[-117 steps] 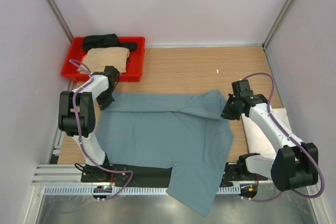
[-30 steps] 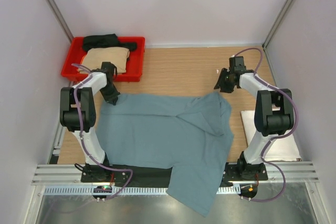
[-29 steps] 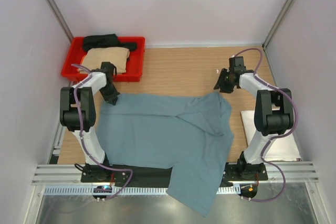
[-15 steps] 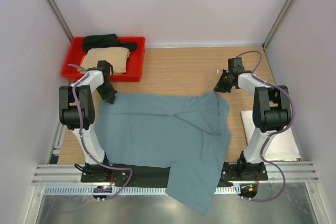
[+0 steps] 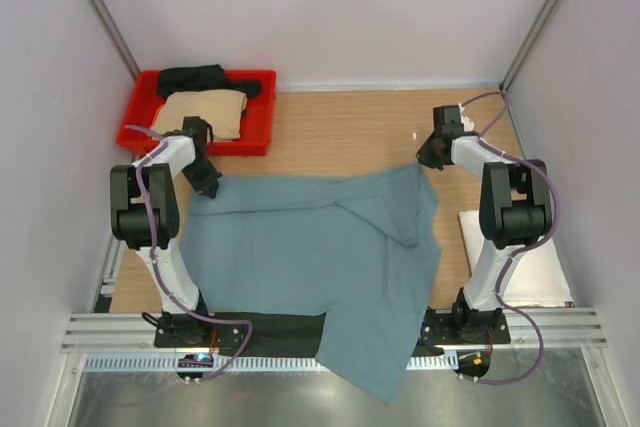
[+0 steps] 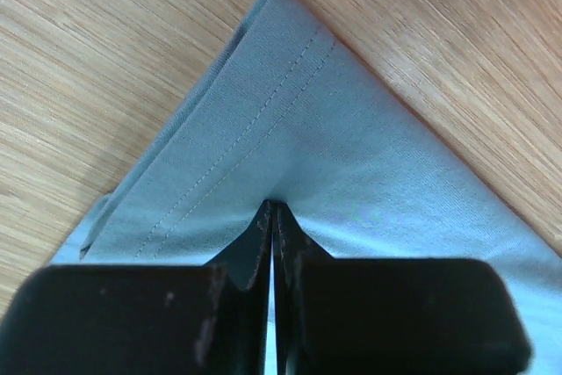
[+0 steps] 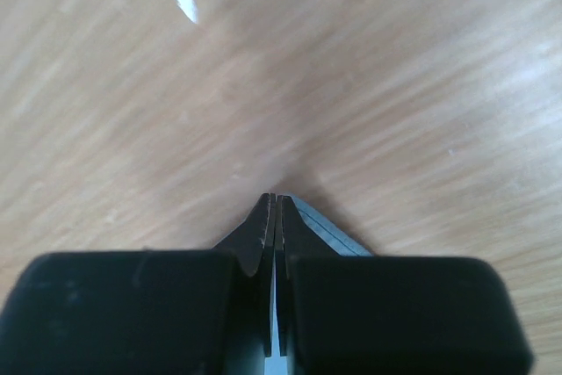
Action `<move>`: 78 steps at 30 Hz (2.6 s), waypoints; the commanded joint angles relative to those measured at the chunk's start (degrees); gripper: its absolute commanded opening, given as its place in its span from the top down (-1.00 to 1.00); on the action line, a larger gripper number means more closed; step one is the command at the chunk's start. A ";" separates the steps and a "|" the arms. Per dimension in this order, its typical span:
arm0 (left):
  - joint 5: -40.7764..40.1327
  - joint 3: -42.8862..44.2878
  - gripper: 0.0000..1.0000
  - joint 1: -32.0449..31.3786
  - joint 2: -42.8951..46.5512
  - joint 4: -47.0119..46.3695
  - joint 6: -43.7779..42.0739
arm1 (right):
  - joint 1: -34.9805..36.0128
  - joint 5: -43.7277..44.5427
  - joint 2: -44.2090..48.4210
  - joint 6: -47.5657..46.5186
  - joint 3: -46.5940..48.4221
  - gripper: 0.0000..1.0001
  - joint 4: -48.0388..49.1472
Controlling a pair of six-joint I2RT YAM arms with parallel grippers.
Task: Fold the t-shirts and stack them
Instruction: Fold the tshirt
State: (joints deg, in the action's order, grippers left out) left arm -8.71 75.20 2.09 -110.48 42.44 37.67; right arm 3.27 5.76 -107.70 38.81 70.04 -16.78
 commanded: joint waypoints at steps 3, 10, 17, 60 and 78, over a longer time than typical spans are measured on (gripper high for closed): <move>-0.26 -1.73 1.00 0.99 -1.68 -2.10 1.44 | -0.28 1.90 -1.89 1.27 11.06 0.97 2.11; 1.67 1.00 0.00 0.90 5.61 0.98 -0.23 | 0.51 1.44 4.85 -4.43 12.66 0.02 -10.45; 0.64 -2.07 0.07 0.90 16.51 5.02 -1.98 | 2.62 -9.93 19.25 -14.46 2.49 -0.18 -16.71; 16.00 -15.26 0.50 20.32 12.22 -5.43 5.40 | 2.80 -21.84 28.16 -3.47 -21.35 -0.27 -7.39; 13.81 -14.03 1.00 20.24 10.45 -5.17 4.95 | 2.80 -21.49 27.28 -4.70 -24.60 -0.32 -10.47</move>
State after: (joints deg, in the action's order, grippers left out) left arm 6.90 60.10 22.15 -99.90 38.61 42.94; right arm 6.22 -15.64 -80.40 34.57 46.04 -26.74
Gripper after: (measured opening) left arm 0.013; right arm 0.658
